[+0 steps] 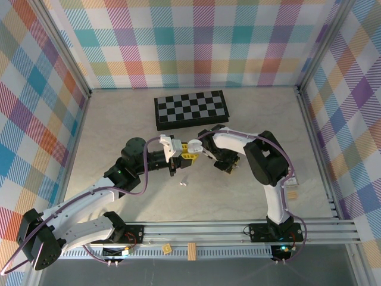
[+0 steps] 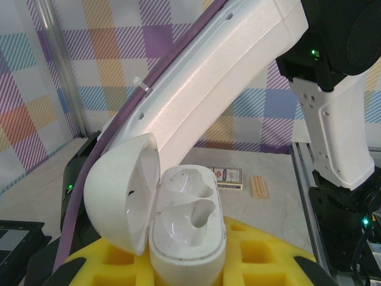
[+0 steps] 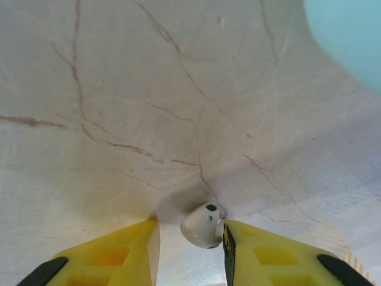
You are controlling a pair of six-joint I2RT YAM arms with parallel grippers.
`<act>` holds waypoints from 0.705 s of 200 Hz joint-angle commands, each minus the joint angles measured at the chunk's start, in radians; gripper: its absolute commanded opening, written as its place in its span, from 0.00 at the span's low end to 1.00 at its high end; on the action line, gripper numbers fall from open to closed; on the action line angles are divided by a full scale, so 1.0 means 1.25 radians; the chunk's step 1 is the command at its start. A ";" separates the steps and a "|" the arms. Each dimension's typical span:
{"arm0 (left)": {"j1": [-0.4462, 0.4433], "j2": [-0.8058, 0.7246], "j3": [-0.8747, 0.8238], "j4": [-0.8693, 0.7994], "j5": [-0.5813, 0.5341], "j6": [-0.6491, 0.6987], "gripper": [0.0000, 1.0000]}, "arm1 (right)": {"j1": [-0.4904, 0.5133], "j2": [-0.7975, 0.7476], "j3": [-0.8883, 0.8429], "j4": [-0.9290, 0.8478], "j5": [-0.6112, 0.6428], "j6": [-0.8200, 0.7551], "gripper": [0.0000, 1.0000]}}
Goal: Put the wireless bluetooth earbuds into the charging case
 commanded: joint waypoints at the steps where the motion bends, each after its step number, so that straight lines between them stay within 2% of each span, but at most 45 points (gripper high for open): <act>1: -0.001 -0.016 -0.006 0.015 0.012 0.016 0.01 | -0.008 0.036 0.011 -0.046 -0.018 0.009 0.32; 67: 0.000 -0.014 -0.007 0.016 0.011 0.015 0.01 | -0.008 0.019 0.011 -0.015 -0.018 0.010 0.24; 141: 0.006 -0.001 -0.030 0.075 -0.017 -0.009 0.01 | -0.025 -0.165 -0.017 0.098 -0.206 0.050 0.24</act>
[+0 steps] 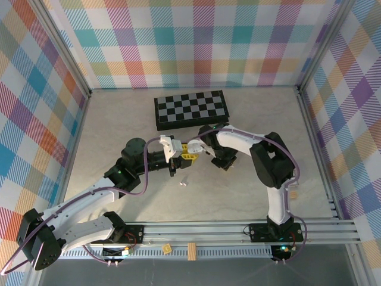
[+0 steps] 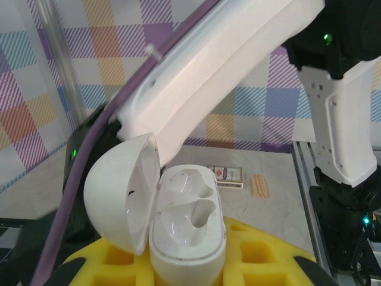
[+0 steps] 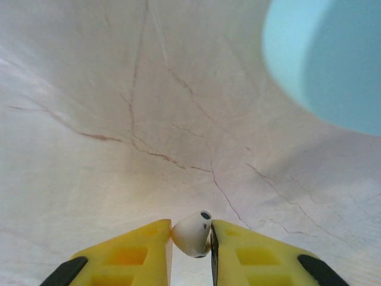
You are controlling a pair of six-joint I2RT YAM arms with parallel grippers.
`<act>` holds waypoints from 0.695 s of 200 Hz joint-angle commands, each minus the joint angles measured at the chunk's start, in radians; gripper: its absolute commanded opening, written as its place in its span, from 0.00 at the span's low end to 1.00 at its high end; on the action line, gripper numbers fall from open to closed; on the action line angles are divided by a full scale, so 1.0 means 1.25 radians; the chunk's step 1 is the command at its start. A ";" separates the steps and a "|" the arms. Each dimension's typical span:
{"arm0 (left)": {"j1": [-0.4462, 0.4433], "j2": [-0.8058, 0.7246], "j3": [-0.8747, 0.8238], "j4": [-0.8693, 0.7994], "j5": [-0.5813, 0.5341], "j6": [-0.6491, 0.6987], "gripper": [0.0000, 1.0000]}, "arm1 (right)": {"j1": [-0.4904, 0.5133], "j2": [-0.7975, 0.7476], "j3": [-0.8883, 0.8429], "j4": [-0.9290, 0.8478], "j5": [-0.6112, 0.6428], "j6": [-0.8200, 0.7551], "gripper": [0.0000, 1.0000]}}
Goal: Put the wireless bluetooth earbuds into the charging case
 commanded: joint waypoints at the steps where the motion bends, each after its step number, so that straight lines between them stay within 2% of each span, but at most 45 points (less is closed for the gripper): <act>1: 0.008 -0.001 -0.020 0.068 -0.014 -0.009 0.01 | -0.011 -0.092 -0.015 0.045 -0.106 0.032 0.24; 42: 0.014 0.022 -0.029 0.104 -0.031 -0.027 0.01 | -0.054 -0.238 -0.039 0.102 -0.294 0.053 0.23; 77: 0.013 0.070 -0.006 0.059 -0.120 0.014 0.02 | -0.099 -0.343 -0.054 0.147 -0.441 0.102 0.24; 113: 0.012 0.121 -0.030 0.168 -0.206 0.005 0.03 | -0.153 -0.432 -0.068 0.188 -0.576 0.140 0.24; 139: 0.013 0.166 -0.031 0.211 -0.230 0.016 0.03 | -0.176 -0.480 -0.078 0.223 -0.668 0.165 0.24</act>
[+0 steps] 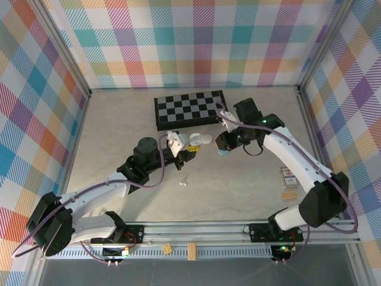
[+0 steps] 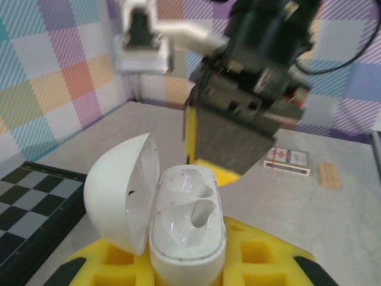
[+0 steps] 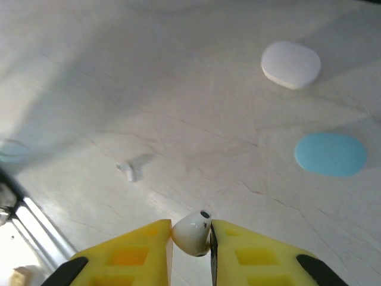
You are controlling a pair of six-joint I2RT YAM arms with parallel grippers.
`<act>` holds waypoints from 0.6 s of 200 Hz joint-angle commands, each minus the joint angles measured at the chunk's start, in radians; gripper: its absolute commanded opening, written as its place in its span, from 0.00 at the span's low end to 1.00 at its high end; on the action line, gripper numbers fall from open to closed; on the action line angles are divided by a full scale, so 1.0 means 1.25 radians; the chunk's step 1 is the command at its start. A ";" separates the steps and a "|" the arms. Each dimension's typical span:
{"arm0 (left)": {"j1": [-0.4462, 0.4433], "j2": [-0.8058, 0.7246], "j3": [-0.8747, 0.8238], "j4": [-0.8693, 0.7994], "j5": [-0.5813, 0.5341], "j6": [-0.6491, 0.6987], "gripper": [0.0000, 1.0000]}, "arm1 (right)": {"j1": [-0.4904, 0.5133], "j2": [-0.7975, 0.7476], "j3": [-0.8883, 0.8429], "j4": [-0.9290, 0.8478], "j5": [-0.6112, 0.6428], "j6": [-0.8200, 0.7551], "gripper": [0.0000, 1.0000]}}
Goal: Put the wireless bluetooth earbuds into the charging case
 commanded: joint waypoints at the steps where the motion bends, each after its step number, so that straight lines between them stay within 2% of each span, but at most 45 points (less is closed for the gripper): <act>1: 0.006 0.030 -0.008 0.097 -0.050 0.017 0.03 | -0.018 -0.042 -0.016 0.049 -0.146 0.042 0.24; 33: -0.011 0.084 0.003 0.103 -0.092 0.058 0.03 | -0.035 -0.078 -0.028 0.100 -0.242 0.079 0.24; 67: -0.014 0.116 0.013 0.115 -0.093 0.076 0.03 | -0.048 -0.091 -0.041 0.177 -0.334 0.146 0.23; 120: -0.023 0.140 0.027 0.124 -0.071 0.078 0.04 | -0.048 -0.054 -0.025 0.200 -0.365 0.182 0.23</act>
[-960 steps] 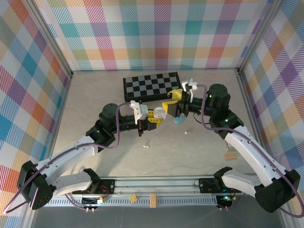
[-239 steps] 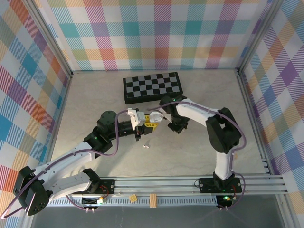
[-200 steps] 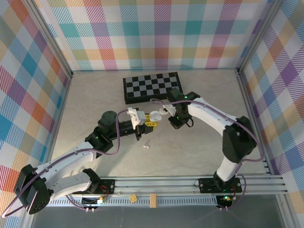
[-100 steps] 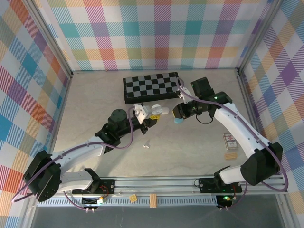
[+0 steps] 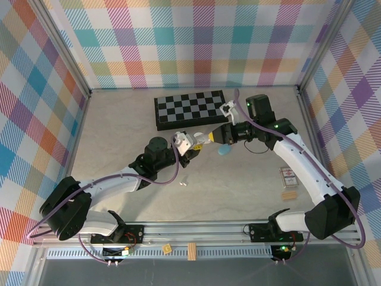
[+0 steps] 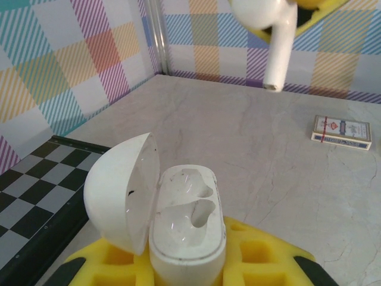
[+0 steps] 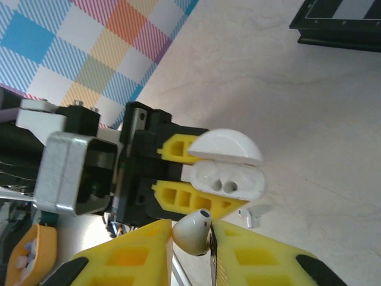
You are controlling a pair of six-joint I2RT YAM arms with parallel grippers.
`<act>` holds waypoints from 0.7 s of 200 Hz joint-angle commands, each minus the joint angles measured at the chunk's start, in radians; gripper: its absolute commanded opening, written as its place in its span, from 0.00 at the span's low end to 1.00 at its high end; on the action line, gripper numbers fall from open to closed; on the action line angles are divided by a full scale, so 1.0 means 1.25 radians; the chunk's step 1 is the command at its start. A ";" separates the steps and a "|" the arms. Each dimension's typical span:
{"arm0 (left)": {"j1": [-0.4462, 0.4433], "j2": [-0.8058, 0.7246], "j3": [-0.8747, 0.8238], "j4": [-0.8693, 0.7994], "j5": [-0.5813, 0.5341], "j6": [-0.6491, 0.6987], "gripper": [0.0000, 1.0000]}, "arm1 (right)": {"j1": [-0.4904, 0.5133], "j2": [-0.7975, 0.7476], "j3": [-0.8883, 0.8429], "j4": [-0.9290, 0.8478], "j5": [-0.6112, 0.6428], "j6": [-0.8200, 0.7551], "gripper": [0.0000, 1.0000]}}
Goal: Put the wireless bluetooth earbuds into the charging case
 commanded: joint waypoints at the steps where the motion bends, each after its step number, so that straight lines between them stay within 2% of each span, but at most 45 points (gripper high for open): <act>1: -0.009 0.007 0.026 0.052 0.014 0.016 0.04 | -0.006 0.021 0.011 0.027 -0.049 0.027 0.23; 140: -0.029 0.013 0.044 0.073 0.041 -0.001 0.05 | -0.007 0.036 -0.013 0.029 -0.027 0.026 0.24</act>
